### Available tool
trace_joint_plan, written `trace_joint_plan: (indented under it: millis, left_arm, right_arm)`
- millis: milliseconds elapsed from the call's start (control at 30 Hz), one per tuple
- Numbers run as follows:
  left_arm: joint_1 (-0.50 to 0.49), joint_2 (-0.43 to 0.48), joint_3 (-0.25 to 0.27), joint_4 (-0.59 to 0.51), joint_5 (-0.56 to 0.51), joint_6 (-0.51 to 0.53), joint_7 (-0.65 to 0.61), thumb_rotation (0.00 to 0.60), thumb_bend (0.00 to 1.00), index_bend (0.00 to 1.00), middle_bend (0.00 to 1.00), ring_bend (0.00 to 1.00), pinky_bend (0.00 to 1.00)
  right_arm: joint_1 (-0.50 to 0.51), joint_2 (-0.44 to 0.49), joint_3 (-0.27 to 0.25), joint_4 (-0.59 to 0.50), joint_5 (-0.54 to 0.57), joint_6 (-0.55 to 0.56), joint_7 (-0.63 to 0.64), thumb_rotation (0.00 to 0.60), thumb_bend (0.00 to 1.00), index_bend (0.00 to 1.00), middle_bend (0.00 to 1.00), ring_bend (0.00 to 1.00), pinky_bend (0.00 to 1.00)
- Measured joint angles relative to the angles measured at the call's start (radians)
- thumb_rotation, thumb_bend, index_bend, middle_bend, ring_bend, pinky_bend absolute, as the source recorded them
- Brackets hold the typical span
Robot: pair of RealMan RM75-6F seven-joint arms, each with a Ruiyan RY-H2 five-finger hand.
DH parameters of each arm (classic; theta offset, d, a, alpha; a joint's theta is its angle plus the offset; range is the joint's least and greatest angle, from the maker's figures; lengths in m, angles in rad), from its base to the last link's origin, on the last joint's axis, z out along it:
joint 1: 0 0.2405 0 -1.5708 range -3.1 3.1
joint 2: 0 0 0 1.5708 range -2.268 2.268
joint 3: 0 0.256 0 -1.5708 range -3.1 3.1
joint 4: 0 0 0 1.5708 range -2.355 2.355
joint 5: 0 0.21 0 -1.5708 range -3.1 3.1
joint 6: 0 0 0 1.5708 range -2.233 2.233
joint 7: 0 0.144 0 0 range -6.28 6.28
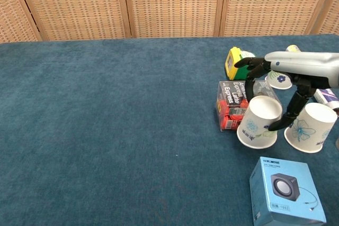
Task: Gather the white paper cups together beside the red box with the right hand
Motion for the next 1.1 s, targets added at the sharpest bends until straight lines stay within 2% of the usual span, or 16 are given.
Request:
trace_joint_plan:
  millis: [533,1100]
  left_arm:
    - [-0.001,0.000,0.002,-0.002,0.003,-0.003,0.003,0.600,0.18,0.00,0.00,0.00,0.00]
    - [-0.001,0.000,0.004,-0.003,0.006,-0.003,0.001,0.600,0.18,0.00,0.00,0.00,0.00]
  right_arm:
    - [-0.013,0.004,-0.010,0.052,0.025,-0.005,0.023,0.600,0.12,0.52,0.00,0.00,0.00]
    - [-0.016,0.008,-0.028,0.055,0.087,0.009,-0.052,0.600,0.12,0.52,0.00,0.00,0.00]
